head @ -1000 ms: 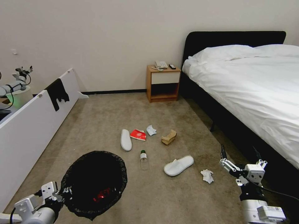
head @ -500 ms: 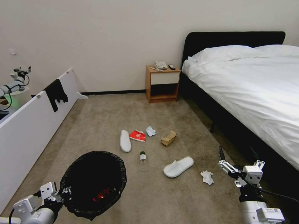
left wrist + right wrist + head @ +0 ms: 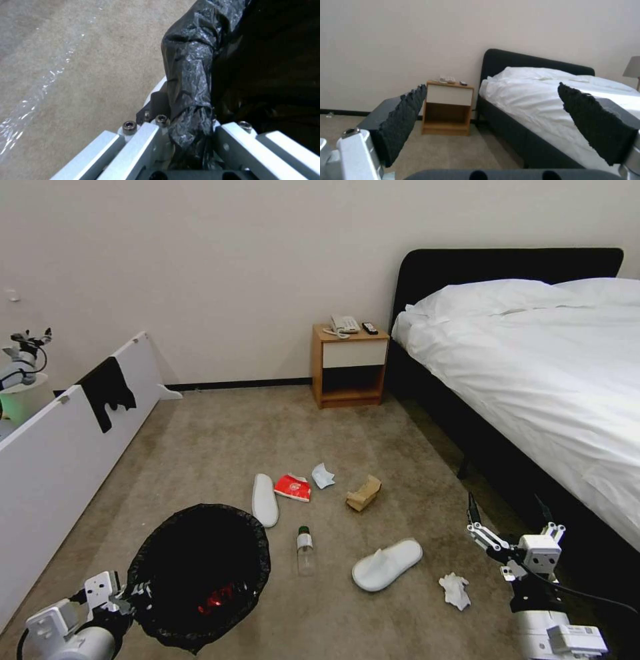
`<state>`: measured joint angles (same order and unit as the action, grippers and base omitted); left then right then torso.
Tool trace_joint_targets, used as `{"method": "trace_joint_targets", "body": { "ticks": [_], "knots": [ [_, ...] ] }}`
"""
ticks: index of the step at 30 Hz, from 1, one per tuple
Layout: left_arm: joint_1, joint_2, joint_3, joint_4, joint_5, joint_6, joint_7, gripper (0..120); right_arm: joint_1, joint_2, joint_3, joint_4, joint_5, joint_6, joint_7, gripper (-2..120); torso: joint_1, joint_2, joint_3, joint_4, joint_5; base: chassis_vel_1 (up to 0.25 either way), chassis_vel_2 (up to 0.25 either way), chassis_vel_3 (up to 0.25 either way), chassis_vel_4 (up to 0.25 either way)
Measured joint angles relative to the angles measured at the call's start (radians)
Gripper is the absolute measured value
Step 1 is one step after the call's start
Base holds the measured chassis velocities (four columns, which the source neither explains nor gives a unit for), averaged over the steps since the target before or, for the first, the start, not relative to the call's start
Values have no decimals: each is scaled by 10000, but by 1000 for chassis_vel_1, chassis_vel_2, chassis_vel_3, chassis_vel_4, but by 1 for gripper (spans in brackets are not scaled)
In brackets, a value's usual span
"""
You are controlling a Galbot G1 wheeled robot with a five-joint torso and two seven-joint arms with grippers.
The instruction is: Pick up the trash bin, then pick up the garbage from the floor and place it into the trash bin.
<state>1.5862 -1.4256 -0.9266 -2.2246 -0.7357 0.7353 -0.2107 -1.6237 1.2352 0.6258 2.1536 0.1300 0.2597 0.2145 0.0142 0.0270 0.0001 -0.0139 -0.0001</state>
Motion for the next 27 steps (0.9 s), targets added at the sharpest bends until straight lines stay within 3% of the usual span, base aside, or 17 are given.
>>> {"method": "trace_joint_targets", "body": {
  "ticks": [20,23,25,27],
  "knots": [
    [-36,43,13,93,0,0,40,1,105,-104,-51,-2,225,145,-286,100,-1,0,-1,1,1,-13,18,18,-13],
    [-37,87,9,139,1,0,53,1,57,-367,-30,110,556,-338,75,100,-1,1,-1,0,3,0,0,0,0],
    [-40,154,-3,225,1,0,70,1,-126,-909,58,352,1530,-1446,700,100,-1,1,-1,0,3,0,0,0,0],
    [-46,169,-7,253,2,0,73,1,-190,-1119,80,446,1971,-1921,971,100,-1,0,-1,0,3,0,0,0,0]
  ]
}}
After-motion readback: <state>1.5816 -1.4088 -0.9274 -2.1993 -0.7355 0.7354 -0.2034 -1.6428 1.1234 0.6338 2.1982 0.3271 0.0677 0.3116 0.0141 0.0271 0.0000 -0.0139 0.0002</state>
